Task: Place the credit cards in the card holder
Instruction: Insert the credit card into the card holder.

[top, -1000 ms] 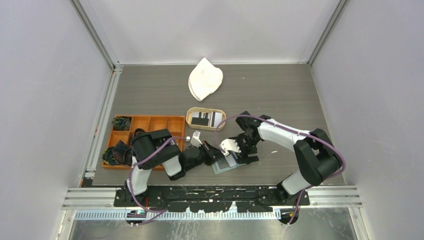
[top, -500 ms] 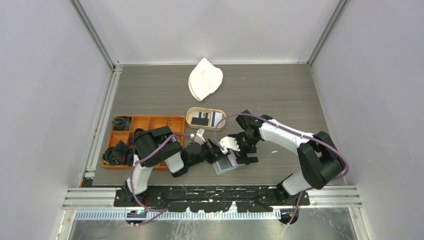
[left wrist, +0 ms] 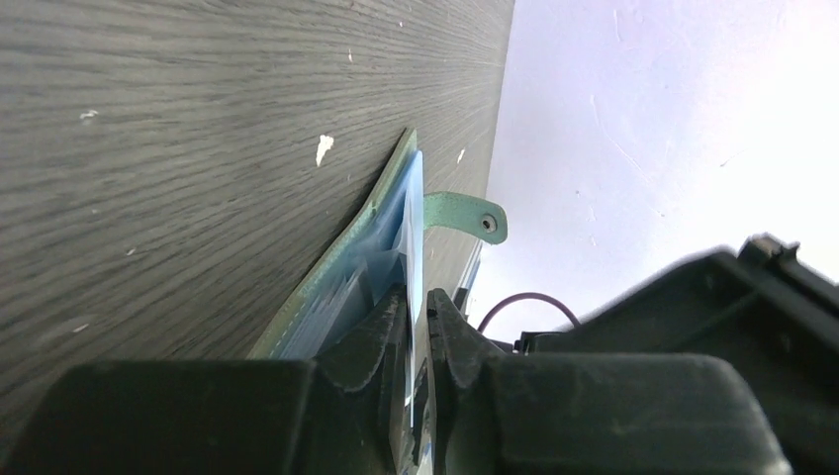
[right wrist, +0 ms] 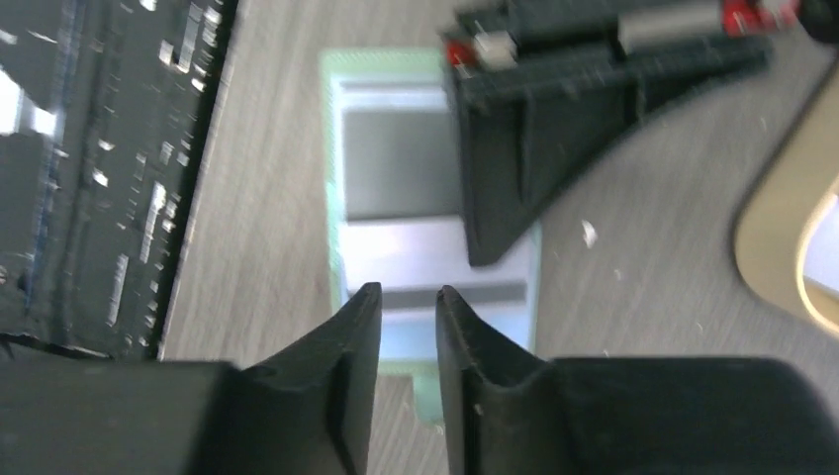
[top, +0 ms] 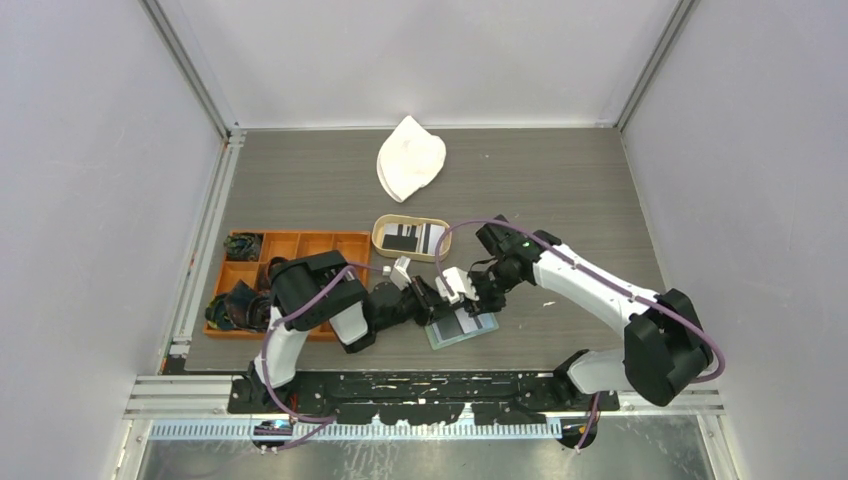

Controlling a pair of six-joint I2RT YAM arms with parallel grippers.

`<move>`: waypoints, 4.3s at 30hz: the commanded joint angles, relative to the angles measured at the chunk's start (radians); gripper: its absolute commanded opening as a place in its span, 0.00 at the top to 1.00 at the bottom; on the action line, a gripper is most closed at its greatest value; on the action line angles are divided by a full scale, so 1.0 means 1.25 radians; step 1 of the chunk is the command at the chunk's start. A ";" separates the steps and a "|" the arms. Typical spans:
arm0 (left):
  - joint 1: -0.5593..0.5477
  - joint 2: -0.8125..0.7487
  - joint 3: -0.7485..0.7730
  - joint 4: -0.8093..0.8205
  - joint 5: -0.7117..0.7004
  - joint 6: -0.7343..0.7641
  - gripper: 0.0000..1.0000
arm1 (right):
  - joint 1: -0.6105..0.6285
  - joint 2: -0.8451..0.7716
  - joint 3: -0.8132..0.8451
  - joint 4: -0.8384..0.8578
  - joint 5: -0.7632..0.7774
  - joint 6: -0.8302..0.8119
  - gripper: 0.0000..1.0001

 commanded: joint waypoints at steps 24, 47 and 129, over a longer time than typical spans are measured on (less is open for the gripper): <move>0.017 0.038 -0.010 -0.067 0.048 -0.012 0.78 | 0.212 0.068 -0.078 0.182 0.253 0.008 0.99; 0.043 -0.146 -0.025 -0.236 0.069 0.083 0.74 | 0.079 0.035 0.003 0.082 0.084 0.092 0.92; 0.044 -0.688 -0.080 -0.510 0.057 0.544 0.33 | -0.268 0.330 0.194 -0.067 -0.103 0.677 0.63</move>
